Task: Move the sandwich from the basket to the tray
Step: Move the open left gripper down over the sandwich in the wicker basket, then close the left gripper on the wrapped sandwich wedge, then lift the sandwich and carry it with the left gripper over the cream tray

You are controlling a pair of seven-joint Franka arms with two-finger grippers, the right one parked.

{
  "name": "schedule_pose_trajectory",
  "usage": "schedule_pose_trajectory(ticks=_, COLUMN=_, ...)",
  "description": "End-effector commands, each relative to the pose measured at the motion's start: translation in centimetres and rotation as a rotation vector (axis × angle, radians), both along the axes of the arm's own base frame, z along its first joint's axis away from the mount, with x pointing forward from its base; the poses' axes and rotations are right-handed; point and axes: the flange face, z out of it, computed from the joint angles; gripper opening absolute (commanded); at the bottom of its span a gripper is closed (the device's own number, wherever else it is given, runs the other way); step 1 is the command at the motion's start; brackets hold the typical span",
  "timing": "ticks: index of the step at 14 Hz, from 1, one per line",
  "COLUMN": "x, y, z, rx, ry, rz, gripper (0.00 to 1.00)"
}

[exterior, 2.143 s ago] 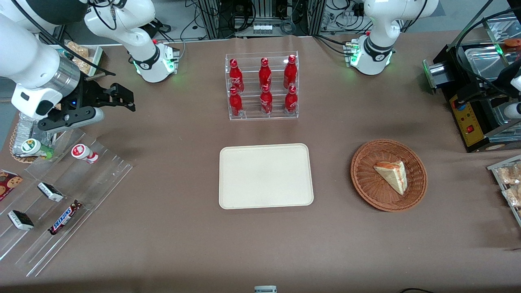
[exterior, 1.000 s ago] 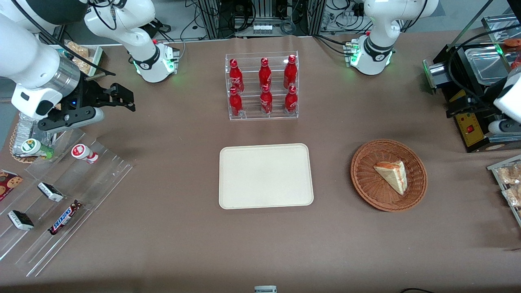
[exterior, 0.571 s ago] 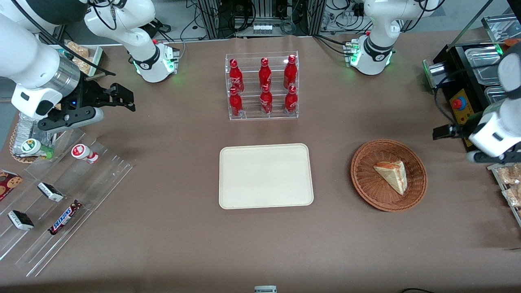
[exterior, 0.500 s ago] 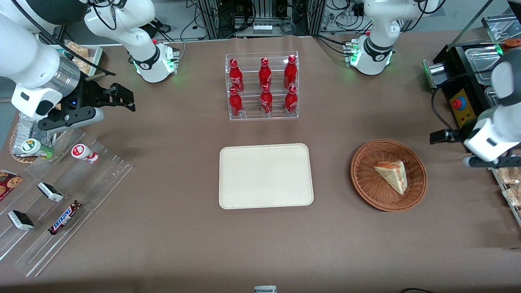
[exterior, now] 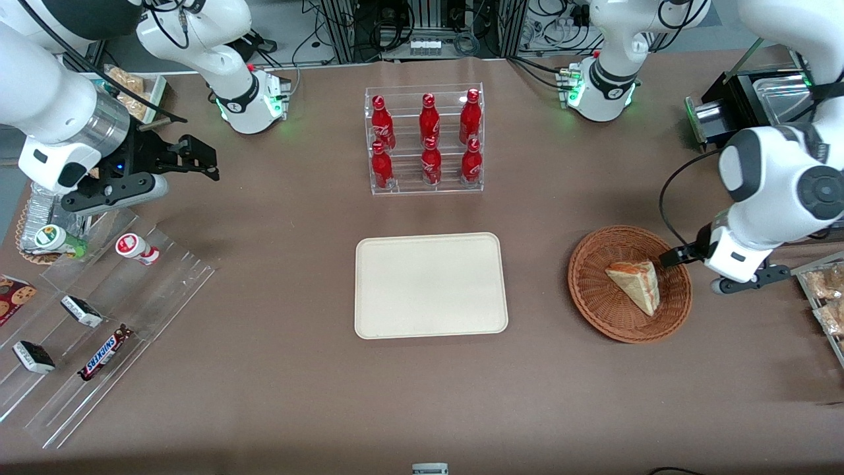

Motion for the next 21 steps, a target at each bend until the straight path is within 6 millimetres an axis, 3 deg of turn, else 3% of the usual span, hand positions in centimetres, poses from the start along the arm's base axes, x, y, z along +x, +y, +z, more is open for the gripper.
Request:
schedule_pose_trajectory(ticks=1, x=-0.1, y=-1.9, z=-1.2, rx=-0.007, ry=-0.024, rz=0.194, gripper=1.00)
schedule_pose_trajectory(ticks=6, x=-0.4, y=-2.4, z=-4.6, rx=-0.078, ry=-0.087, rz=0.500, gripper=1.00)
schedule_pose_trajectory(ticks=11, x=-0.8, y=-2.3, z=-9.1, rx=-0.058, ry=-0.048, rz=0.520, gripper=0.99)
schedule_pose_trajectory(ticks=12, x=-0.9, y=-2.8, z=-9.6, rx=-0.054, ry=-0.037, rz=0.526, gripper=0.80)
schedule_pose_trajectory(ticks=13, x=-1.0, y=-3.1, z=-9.6, rx=-0.052, ry=-0.031, rz=0.534, gripper=0.33)
schedule_pose_trajectory(ticks=14, x=-1.0, y=-3.1, z=-9.4, rx=-0.051, ry=-0.030, rz=0.528, gripper=0.10)
schedule_pose_trajectory(ticks=16, x=-0.9, y=-3.1, z=-9.0, rx=-0.044, ry=-0.011, rz=0.517, gripper=0.03)
schedule_pose_trajectory(ticks=18, x=0.2, y=-3.9, z=-6.7, rx=-0.041, ry=0.016, rz=0.498, gripper=0.02)
schedule_pose_trajectory(ticks=21, x=2.7, y=-8.5, z=-1.5, rx=-0.037, ry=0.060, rz=0.404, gripper=0.02)
